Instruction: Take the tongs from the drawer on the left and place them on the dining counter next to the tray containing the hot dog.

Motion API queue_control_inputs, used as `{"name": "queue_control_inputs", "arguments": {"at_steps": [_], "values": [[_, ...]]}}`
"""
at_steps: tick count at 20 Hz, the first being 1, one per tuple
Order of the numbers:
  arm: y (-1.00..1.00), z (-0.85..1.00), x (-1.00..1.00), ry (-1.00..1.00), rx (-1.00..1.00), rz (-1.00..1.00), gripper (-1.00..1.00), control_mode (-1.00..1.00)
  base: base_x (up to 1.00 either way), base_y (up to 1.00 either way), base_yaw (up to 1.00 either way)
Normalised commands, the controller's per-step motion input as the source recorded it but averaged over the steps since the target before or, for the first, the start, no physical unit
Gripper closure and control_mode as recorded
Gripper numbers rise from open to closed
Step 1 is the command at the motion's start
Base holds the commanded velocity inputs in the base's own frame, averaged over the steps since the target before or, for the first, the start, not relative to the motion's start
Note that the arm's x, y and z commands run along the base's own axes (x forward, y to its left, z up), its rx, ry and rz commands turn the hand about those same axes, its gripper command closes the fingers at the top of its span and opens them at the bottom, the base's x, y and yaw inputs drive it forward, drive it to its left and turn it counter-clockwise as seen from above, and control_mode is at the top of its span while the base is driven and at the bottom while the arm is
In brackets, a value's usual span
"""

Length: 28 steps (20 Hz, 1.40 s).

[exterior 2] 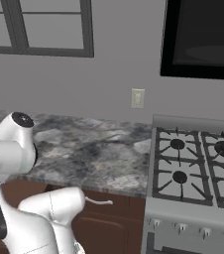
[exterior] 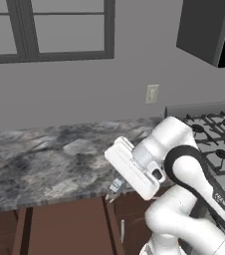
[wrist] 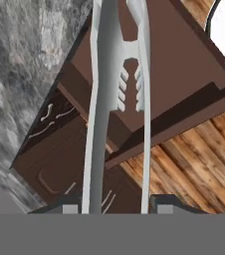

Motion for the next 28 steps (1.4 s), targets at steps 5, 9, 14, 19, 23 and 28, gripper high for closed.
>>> {"name": "queue_control_inputs", "arguments": {"at_steps": [5, 9, 14, 19, 23, 28], "values": [[-0.32, 1.0, 0.33, 0.09, -0.2, -0.01, 1.0, -1.0, 0.0, 0.0, 0.0], [0.0, 0.12, 0.22, 0.25, -0.44, 0.17, 1.0, -1.0, 0.0, 0.0, 0.0], [0.02, 0.02, 0.0, -0.03, -0.19, 0.01, 1.0, -1.0, 0.0, 0.0, 0.0], [-0.79, 0.08, 0.0, -0.4, -0.31, 0.0, 1.0, -1.0, 0.0, 0.0, 0.0], [-0.64, 0.0, 0.0, -0.3, -0.11, 0.0, 1.0, -1.0, 0.0, 0.0, 0.0], [-0.03, 0.0, 0.0, -0.01, 0.0, 0.0, 1.0, -1.0, 0.0, 0.0, 0.0]]}}
